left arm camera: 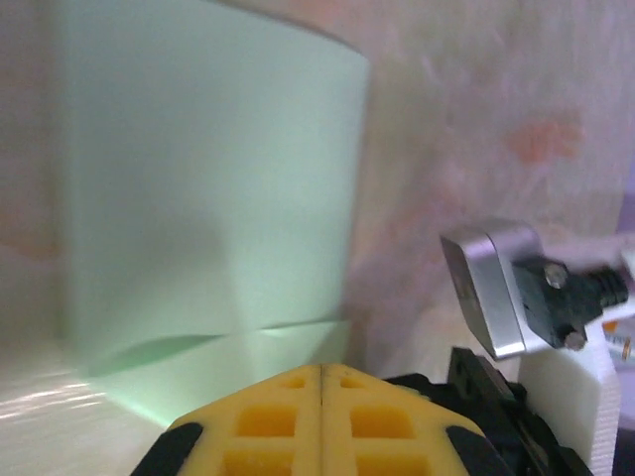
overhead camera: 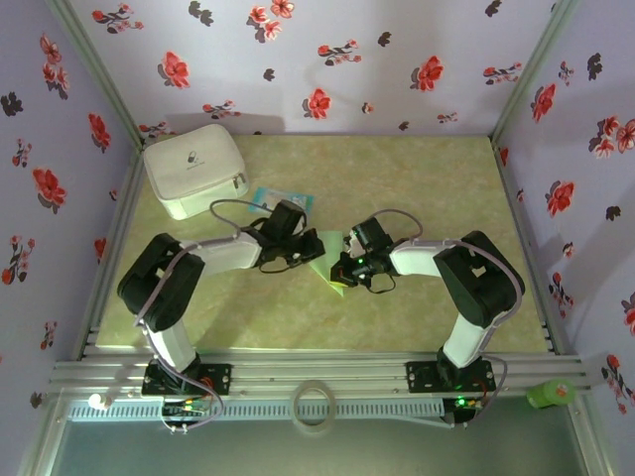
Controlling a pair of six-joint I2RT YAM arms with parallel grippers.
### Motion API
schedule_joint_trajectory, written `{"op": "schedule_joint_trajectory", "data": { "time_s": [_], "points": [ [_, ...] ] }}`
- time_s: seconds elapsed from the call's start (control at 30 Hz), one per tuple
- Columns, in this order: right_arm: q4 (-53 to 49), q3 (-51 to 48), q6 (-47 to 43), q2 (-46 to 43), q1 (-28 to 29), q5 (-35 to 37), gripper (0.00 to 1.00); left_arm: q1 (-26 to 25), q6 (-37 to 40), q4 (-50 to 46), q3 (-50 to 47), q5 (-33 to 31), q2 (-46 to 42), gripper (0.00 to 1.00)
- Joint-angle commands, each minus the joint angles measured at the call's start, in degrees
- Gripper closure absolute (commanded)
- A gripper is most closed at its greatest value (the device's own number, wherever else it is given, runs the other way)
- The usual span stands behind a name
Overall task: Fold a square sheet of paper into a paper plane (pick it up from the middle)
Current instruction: Third fold the triangle at the center of the table.
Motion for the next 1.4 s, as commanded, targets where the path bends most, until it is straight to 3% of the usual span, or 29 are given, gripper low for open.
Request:
{"op": "schedule_joint_trajectory", "data": {
  "time_s": [0.0,0.53,0.8,0.97,1.17,1.37],
  "points": [
    [-6.48,-1.58,-1.01,0.96,-0.23,2.14,0.95,-1.63,-2.06,0.22,1.02,1.77,4.51,0.98],
    [-3.59,-0.15,-0.74,-6.86,1.3,-3.89,0.85,-1.42,-1.7,0.14,-5.07,-2.48,7.03,1.0],
    [-9.57,1.48,-4.08,-1.57,2.92,1.05,0.9,-1.41,-1.02,0.15,-5.28,-2.44,7.05,1.0],
    [-8.16,-1.28,-3.5,-1.74,1.78,1.76,0.91,-1.31,-0.78,0.05,-5.43,-2.49,7.05,1.0],
    [2.51,-8.27,1.89,-4.7,-0.09,-5.24,0.9,-1.31,-0.8,0.2,-5.42,-2.5,7.33,1.0],
    [1.26,-5.07,2.8,-6.85,-0.17,-6.05,0.92,-1.35,-0.94,0.61,-5.88,-2.62,7.27,1.0]
  ]
}}
